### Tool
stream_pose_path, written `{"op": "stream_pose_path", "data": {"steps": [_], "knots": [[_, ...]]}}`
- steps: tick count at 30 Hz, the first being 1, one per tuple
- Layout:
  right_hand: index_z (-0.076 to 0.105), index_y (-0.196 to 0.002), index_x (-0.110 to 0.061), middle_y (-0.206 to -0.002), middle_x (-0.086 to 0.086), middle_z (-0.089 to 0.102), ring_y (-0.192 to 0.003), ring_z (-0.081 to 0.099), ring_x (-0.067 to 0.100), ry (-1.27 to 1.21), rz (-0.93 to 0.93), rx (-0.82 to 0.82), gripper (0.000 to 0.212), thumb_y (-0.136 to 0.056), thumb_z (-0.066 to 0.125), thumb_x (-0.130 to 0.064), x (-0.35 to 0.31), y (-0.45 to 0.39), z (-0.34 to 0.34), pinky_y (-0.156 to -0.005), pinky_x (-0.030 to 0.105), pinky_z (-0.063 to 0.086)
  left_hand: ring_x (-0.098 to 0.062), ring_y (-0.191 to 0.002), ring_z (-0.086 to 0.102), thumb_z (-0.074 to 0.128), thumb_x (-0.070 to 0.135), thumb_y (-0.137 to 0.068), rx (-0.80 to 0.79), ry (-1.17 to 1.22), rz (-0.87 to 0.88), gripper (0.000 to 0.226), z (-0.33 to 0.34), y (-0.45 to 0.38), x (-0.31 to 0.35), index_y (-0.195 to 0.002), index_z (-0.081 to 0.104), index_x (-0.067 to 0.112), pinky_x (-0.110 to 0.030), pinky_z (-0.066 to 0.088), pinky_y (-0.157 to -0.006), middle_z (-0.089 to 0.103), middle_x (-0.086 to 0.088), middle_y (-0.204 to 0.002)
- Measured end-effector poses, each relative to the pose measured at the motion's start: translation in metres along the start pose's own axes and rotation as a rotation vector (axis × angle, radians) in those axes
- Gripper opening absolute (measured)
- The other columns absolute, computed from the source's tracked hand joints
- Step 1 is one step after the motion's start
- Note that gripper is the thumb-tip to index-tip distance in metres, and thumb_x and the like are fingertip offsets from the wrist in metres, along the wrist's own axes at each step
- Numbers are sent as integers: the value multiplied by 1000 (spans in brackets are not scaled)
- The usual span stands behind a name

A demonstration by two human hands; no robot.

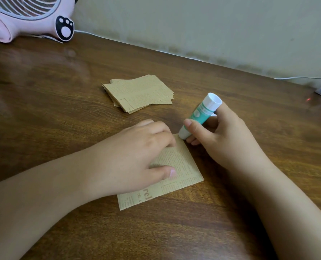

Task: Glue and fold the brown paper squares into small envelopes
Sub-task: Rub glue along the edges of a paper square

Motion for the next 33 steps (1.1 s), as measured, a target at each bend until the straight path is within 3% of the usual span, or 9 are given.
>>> {"op": "stream_pose_path", "data": {"steps": [3,7,10,14,19,24,27,33], "knots": [[52,-97,-22,-74,-4,73,-67,69,6,-159,107,-13,22,-85,63,-37,11,1,1,-73,32,58,9,-114,28,46,55,-81,34,52,-23,49,-4,-1,-2,-124,48,32,-13,27,-98,40,24,-121],[53,-100,-17,-77,-2,74,-71,71,14,-282,205,-15,26,-85,62,-36,22,2,4,-79,43,57,9,-106,38,49,50,-80,107,132,-75,36,-10,0,-5,-113,49,37,-10,32,-89,44,25,-109],[53,-102,-13,-77,2,74,-71,72,16,-383,277,-9,26,-87,61,-33,27,3,5,-77,36,58,10,-104,40,52,47,-78,198,187,-139,26,-17,-2,-12,-102,49,39,-7,33,-84,46,25,-101],[54,-101,-10,-74,8,73,-68,71,17,-652,402,29,21,-89,61,-26,31,7,9,-62,20,56,7,-102,41,62,43,-80,239,217,-200,30,-19,-6,-19,-108,55,32,-3,30,-86,47,22,-102],[55,-97,-2,-70,14,67,-60,67,14,-960,547,2,21,-89,61,-20,35,12,22,-52,17,53,3,-113,32,60,46,-84,169,113,-178,42,-9,-10,-17,-123,51,32,-15,24,-100,40,23,-110],[56,-90,1,-65,14,64,-51,62,10,-1195,659,-102,22,-87,60,-20,30,20,36,-47,15,52,6,-109,31,60,46,-84,203,131,-167,37,-10,-10,-18,-117,50,35,-14,27,-97,41,26,-105],[54,-94,-2,-65,12,64,-48,61,9,-1331,709,-118,29,-78,65,-23,24,25,39,-42,14,50,6,-103,40,62,46,-82,345,224,-168,32,-23,-6,-17,-110,52,35,-4,30,-87,46,26,-101],[57,-86,-6,-60,3,59,-42,47,4,-1398,572,-223,26,-74,62,-28,-10,30,41,-37,8,36,-1,-96,56,64,34,-79,686,328,59,32,-65,14,11,-106,61,16,-8,40,-83,58,10,-98]]}}
Point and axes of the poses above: each hand's wrist, its own y-axis away from the middle knuckle, its own z-axis out of the palm, x = y × z, the point moved 10 cm from there along -y, towards the middle knuckle
